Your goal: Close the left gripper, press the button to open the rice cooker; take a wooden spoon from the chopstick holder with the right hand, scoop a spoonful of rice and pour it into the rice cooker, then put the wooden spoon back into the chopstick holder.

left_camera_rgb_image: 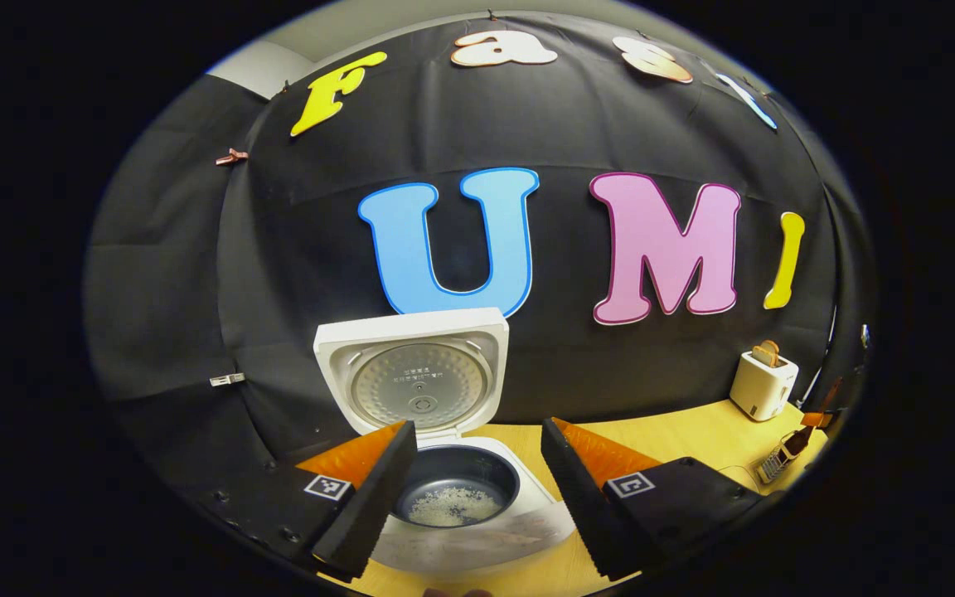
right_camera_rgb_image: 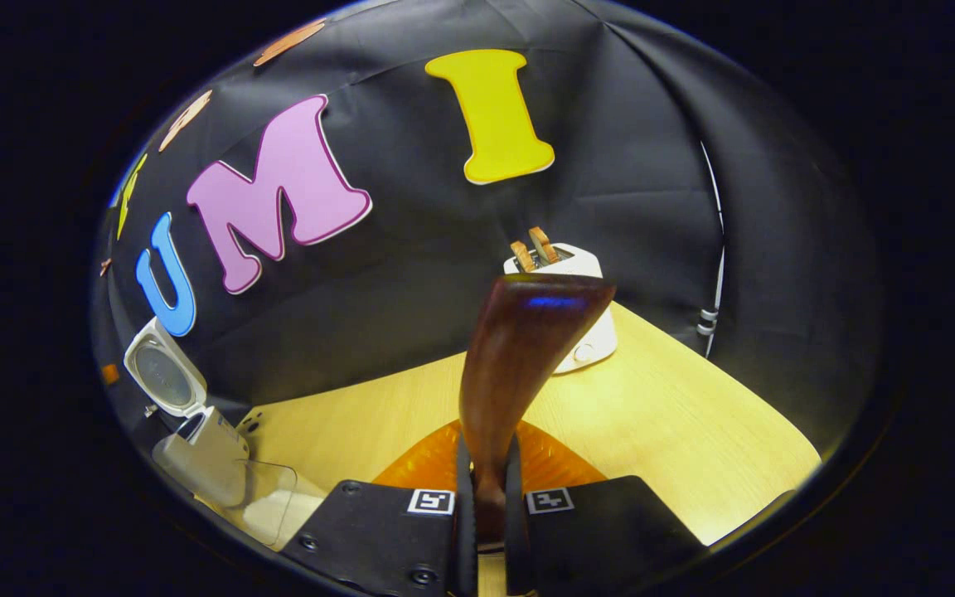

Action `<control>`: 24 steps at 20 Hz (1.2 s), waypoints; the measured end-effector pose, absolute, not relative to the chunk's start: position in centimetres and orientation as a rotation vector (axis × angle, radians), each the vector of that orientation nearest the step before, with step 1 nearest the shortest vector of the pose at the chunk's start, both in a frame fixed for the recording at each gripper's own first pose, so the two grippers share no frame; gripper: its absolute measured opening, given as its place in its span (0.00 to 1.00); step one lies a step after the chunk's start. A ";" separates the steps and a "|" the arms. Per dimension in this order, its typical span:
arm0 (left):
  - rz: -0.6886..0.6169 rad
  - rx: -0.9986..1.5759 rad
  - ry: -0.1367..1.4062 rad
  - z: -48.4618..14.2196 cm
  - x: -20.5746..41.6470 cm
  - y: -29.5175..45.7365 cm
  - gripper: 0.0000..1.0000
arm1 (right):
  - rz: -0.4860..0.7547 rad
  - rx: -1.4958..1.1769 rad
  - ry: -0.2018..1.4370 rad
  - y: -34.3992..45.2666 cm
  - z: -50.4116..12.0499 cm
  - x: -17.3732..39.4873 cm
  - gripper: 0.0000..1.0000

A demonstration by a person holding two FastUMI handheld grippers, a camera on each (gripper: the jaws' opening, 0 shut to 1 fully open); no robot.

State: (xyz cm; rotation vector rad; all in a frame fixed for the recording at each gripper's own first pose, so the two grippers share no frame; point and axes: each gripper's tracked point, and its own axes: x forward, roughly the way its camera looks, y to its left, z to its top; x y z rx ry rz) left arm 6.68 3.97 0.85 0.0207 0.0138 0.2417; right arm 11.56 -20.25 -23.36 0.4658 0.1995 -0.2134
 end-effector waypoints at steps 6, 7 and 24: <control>0.236 0.022 -0.010 1.3 6.0 4.3 0.96 | -0.200 0.435 0.129 -20.0 -17.7 10.4 0.17; 0.233 0.021 -0.016 1.4 5.8 4.3 0.96 | -0.189 0.435 0.117 -19.5 -16.6 10.1 0.17; 0.255 -0.052 -0.013 -0.3 1.9 7.2 0.96 | 0.146 0.315 0.180 1.6 -13.6 11.8 0.17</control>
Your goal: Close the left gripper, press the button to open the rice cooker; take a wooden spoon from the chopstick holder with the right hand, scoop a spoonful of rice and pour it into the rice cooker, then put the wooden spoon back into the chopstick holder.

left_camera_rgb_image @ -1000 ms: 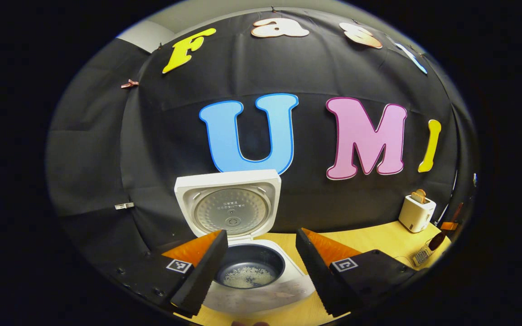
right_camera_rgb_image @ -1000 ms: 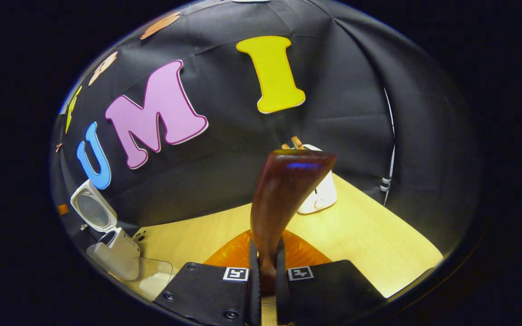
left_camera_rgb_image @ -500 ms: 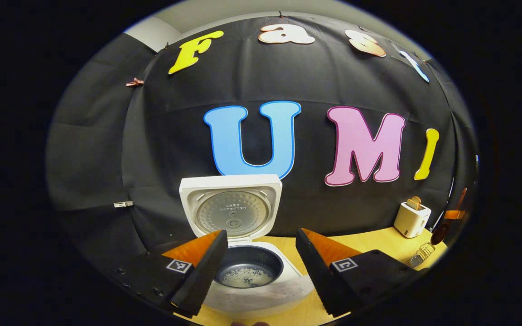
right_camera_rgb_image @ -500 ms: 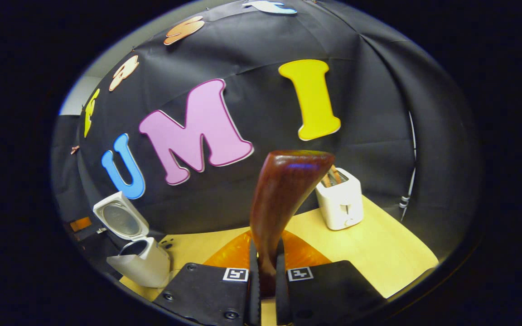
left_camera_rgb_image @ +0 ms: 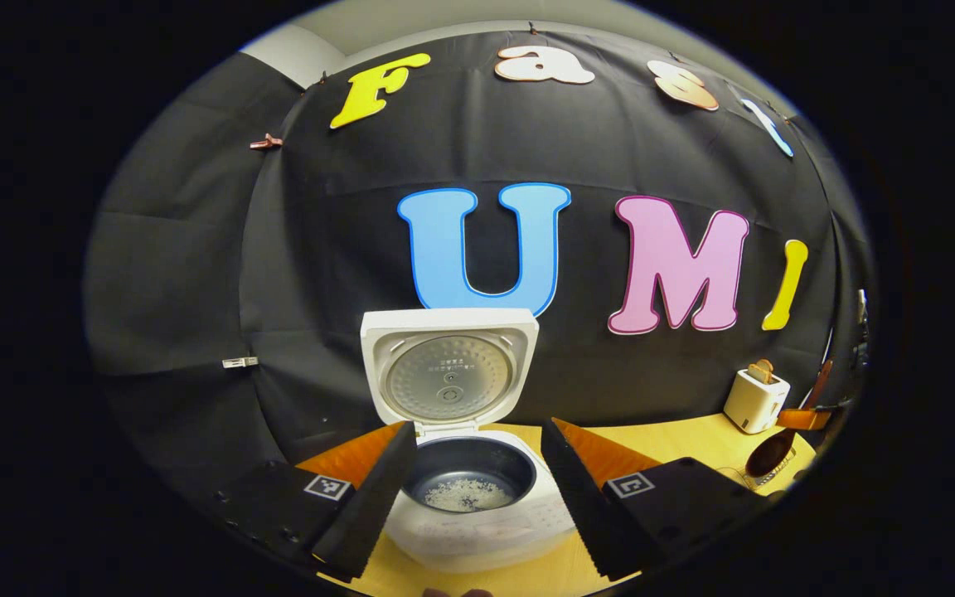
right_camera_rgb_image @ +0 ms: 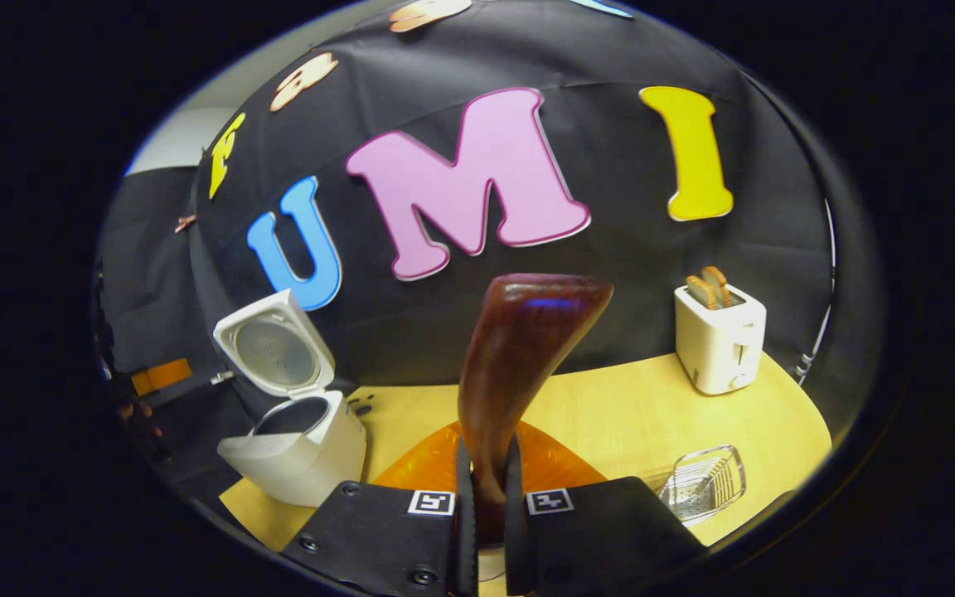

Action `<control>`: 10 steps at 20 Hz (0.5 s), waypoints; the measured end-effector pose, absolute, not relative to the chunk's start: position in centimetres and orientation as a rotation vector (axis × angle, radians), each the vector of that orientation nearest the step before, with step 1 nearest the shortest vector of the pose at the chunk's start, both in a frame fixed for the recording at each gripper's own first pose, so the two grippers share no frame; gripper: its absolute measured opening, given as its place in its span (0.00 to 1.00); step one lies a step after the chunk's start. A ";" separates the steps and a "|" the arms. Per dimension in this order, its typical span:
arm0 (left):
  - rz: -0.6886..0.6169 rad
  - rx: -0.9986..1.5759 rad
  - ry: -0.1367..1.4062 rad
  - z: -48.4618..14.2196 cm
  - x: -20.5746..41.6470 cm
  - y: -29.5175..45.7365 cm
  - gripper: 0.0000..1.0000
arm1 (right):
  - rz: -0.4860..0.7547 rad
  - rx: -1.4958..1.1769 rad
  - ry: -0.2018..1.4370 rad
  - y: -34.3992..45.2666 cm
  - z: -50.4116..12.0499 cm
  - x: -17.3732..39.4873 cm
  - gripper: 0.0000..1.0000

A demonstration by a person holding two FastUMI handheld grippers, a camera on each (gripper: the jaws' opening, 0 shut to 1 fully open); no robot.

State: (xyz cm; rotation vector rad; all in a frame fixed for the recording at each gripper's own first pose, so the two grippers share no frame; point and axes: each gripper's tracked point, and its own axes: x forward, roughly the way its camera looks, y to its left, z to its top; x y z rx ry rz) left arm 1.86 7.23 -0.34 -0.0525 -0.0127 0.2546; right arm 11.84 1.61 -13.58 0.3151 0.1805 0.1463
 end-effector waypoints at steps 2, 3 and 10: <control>0.259 -0.050 -0.007 -0.7 1.5 7.8 0.96 | 0.149 0.248 0.221 3.1 -15.6 12.3 0.17; 0.261 -0.045 -0.006 -0.8 1.3 8.1 0.96 | 0.140 0.200 0.249 3.6 -16.8 12.3 0.17; 0.267 -0.031 0.004 -2.0 1.2 11.0 0.96 | 0.084 -0.058 0.358 5.9 -22.5 13.1 0.17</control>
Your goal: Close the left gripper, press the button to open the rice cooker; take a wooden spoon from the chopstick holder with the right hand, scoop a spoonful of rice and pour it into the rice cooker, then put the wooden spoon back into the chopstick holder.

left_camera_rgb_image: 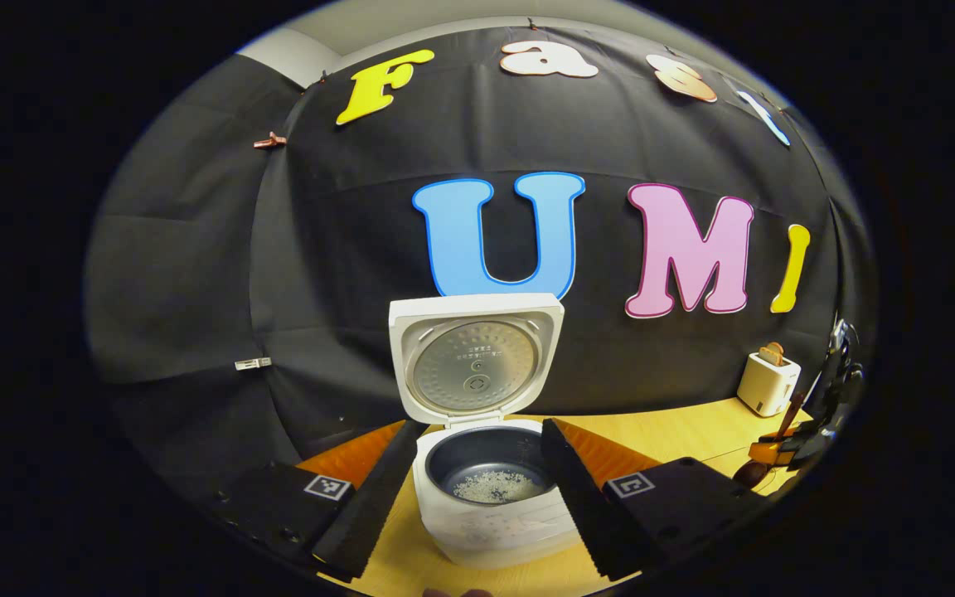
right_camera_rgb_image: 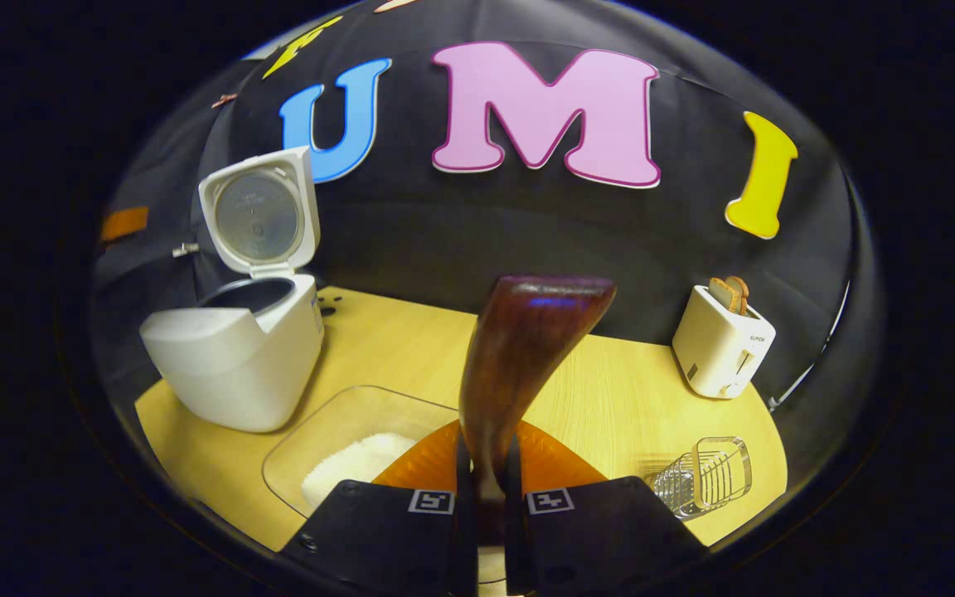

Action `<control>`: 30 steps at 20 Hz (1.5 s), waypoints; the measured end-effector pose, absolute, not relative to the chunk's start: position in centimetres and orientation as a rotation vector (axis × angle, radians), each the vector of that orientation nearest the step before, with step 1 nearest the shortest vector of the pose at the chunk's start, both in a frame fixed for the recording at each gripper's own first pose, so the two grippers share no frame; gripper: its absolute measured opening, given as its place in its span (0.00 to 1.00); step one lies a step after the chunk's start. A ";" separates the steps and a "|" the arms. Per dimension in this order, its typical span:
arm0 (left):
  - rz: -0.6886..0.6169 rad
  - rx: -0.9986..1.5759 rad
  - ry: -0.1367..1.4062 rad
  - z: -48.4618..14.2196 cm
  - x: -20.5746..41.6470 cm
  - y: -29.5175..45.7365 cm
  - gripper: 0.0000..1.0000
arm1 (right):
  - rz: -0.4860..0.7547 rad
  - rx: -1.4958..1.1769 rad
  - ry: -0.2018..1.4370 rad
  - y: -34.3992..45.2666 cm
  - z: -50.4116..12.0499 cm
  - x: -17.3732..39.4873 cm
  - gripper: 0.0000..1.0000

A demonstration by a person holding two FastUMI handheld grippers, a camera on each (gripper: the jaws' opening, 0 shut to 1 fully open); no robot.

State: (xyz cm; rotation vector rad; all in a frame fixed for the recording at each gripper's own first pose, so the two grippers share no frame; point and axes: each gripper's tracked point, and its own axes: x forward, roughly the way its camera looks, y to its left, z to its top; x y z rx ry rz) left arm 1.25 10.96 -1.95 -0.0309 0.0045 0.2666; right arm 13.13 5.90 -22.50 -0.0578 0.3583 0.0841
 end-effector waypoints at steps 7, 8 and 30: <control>0.272 -0.046 0.015 -3.1 1.7 13.5 0.96 | 0.046 -0.081 0.428 7.9 -25.8 13.8 0.17; 0.274 -0.048 0.014 -3.2 1.8 13.9 0.96 | 0.049 -0.056 0.431 8.5 -25.9 13.8 0.17; 0.298 -0.060 0.012 -3.2 1.2 15.7 0.96 | -0.012 0.733 0.404 8.9 -24.9 14.4 0.16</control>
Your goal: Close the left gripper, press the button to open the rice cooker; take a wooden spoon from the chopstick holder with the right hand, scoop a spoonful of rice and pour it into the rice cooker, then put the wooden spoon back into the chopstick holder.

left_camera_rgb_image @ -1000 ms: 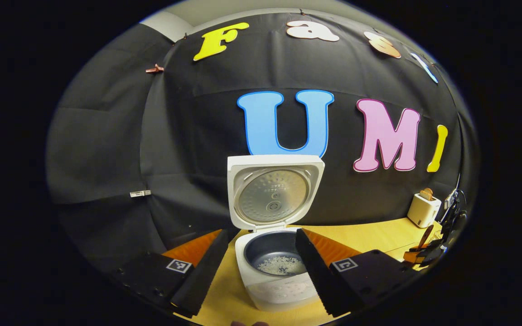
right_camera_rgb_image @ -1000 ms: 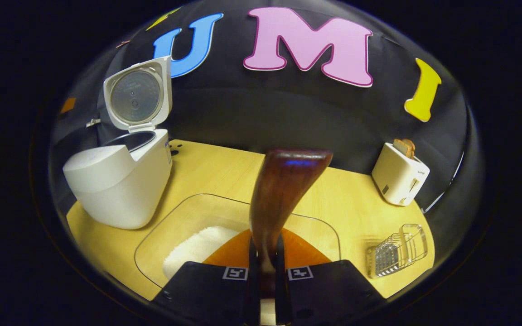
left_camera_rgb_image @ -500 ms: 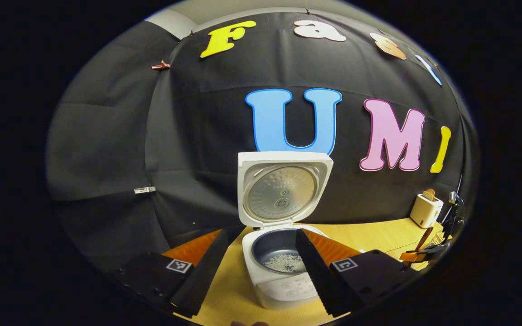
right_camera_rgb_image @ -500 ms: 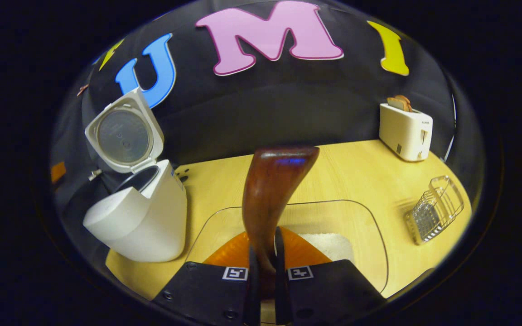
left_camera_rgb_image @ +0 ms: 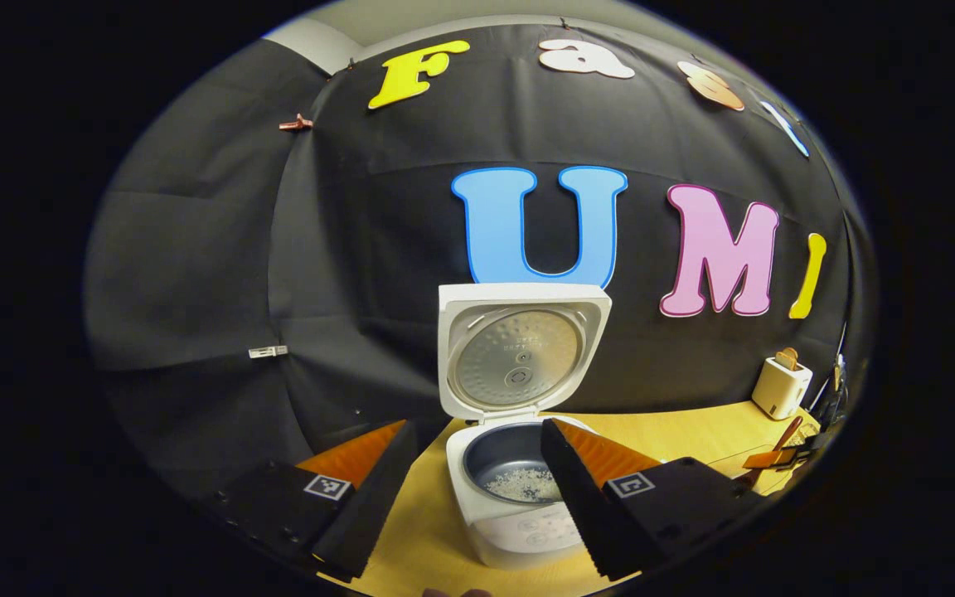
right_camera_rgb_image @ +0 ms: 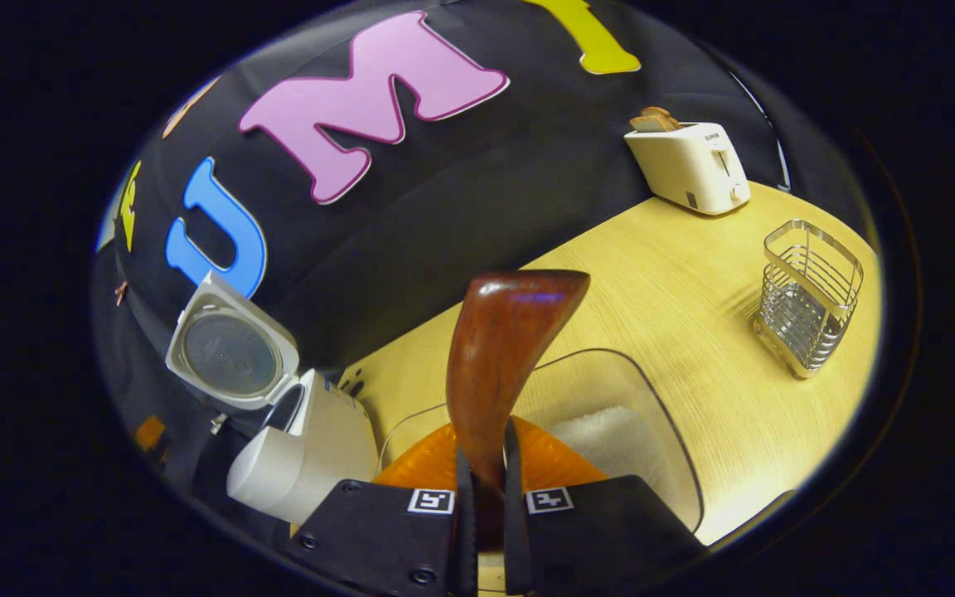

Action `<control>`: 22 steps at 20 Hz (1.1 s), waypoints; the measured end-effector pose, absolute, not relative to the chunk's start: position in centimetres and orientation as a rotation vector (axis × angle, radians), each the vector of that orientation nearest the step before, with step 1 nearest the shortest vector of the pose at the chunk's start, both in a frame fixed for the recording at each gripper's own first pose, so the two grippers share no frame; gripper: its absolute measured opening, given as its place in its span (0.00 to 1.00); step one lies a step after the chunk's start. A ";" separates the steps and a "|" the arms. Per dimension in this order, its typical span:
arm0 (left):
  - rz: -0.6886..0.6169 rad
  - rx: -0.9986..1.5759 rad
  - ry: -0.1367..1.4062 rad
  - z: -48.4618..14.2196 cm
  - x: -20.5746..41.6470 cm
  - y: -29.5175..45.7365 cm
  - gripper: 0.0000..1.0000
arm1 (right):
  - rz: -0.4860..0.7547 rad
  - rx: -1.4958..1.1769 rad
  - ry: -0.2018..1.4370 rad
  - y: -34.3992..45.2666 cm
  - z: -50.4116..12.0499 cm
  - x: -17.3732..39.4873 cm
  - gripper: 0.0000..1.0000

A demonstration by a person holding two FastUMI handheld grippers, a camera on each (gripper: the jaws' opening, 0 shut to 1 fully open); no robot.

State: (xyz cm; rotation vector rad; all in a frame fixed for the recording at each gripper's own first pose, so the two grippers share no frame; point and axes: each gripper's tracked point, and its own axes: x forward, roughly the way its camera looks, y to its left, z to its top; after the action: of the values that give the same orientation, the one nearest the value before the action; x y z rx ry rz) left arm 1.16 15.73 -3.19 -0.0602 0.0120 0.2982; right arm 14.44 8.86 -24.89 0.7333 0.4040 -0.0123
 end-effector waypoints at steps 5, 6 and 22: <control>0.284 -0.060 0.005 -2.6 1.3 14.7 0.96 | -0.002 0.909 0.354 7.2 -22.5 14.5 0.17; 0.281 -0.061 0.002 -2.5 1.4 14.6 0.96 | -0.003 0.952 0.341 6.9 -22.0 14.5 0.17; 0.272 -0.079 -0.041 -1.6 0.2 14.3 0.96 | 0.047 1.110 0.172 5.6 -8.8 15.4 0.17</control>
State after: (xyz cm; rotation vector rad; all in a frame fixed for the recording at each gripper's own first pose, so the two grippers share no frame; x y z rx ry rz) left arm 0.24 14.29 -1.60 -0.0792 -0.0414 0.2724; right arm 15.37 5.64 -8.78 1.1100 0.1722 0.0470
